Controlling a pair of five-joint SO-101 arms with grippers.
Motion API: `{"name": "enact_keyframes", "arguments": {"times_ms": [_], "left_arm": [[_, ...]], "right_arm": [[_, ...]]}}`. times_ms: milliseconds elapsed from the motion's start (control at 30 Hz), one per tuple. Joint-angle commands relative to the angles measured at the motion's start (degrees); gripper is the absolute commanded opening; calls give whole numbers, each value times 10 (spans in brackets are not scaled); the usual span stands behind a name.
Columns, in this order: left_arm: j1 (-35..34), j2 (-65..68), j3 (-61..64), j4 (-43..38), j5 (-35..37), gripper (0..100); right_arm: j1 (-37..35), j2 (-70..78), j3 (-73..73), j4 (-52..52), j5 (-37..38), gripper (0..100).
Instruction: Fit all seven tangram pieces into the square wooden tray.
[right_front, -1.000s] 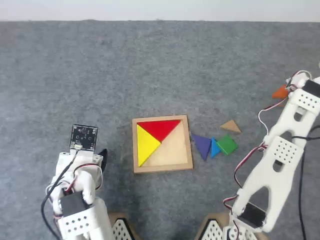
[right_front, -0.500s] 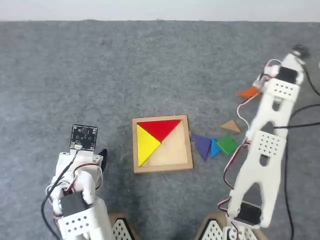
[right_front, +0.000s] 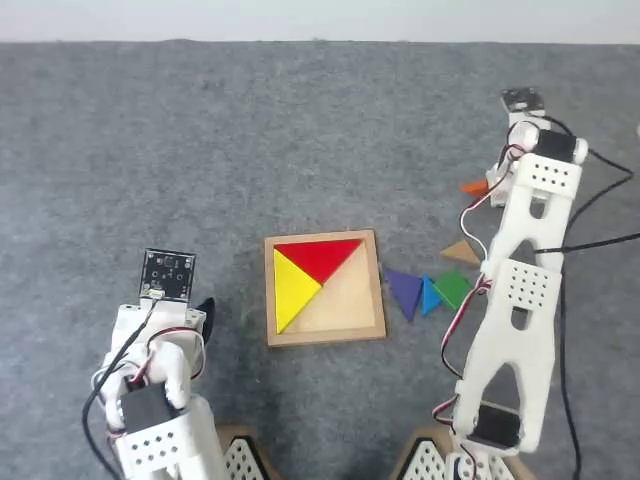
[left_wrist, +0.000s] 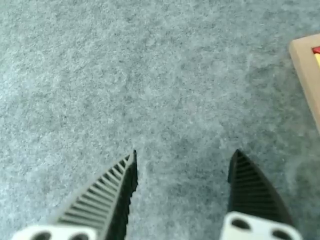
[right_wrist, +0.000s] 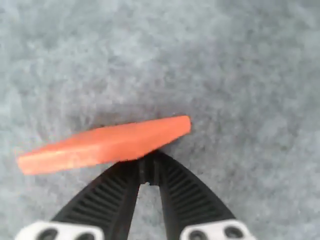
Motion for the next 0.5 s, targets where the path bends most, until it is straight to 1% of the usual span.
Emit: {"name": "enact_keyframes", "arguments": {"times_ms": [0, 133, 233, 367, 433, 467], "left_arm": [[0, 2, -4, -2, -6, 281], [0, 2, -4, -2, -6, 281], [0, 2, -4, -2, -6, 281], [0, 2, -4, -2, -6, 281], [0, 2, -4, -2, -6, 281], [0, 2, -4, -2, -6, 281]], "right_arm": [[-22, -24, -3, 13, -76, 13], [-25, -83, -2, 6, -143, 15], [-37, -113, -1, -30, -164, 16], [-61, -105, -1, -110, -173, 16], [-67, -97, -1, -131, -207, 16], [-67, -94, -1, -131, -239, 16]]}}
